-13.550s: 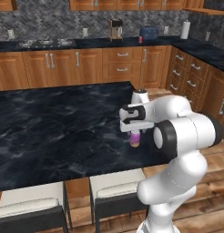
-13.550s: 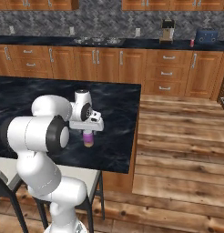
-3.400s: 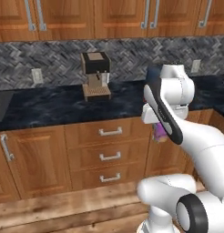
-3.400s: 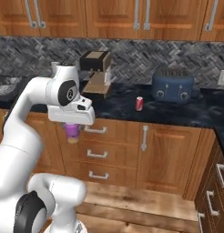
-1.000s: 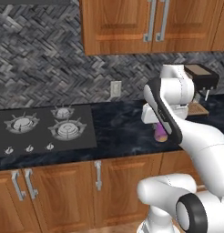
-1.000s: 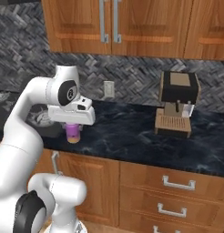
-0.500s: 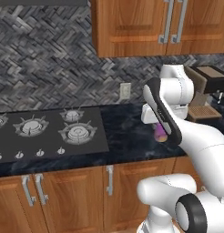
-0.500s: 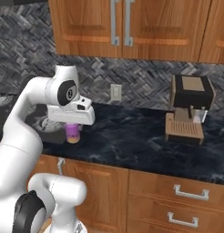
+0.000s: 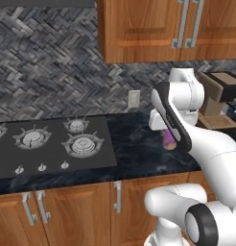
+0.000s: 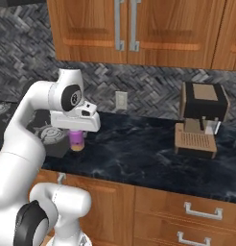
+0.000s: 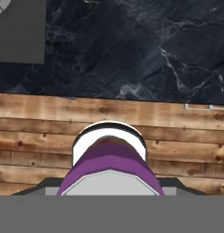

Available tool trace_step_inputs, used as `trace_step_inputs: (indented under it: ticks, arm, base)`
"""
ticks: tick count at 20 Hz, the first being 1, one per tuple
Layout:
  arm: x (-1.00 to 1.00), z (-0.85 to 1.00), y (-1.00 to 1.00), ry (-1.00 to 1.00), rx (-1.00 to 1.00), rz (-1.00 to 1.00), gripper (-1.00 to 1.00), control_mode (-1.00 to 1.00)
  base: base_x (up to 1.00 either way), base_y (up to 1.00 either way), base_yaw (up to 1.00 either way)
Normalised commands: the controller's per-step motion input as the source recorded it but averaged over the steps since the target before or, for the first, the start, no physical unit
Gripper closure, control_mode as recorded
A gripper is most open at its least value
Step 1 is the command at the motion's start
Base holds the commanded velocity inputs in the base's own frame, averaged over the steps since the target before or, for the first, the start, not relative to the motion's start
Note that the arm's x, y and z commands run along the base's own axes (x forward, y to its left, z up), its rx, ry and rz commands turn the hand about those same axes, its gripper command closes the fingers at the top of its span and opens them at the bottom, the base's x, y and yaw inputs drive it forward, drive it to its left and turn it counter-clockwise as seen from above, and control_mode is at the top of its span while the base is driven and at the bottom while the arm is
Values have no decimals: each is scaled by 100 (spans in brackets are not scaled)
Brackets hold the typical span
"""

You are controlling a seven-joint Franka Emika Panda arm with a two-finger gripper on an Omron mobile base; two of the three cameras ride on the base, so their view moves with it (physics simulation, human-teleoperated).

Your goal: Four empty soda cans are scattered around the kitchen. Gather all the cans and cluster them next to the stove for recycling.

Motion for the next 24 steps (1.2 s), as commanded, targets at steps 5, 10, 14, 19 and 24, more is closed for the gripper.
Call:
trace_step_inputs:
  ticks: [5, 10, 14, 19, 24]
  arm:
    - [0, 0, 0, 0, 0, 0, 100, 100]
    - [0, 0, 0, 0, 0, 0, 100, 100]
    - [0, 0, 0, 0, 0, 0, 100, 100]
    - [0, 0, 0, 0, 0, 0, 100, 100]
    - [0, 0, 0, 0, 0, 0, 100, 100]
  base:
    - [20, 30, 0]
    - [23, 27, 0]
    - [27, 26, 0]
    - [33, 33, 0]
    - [37, 32, 0]
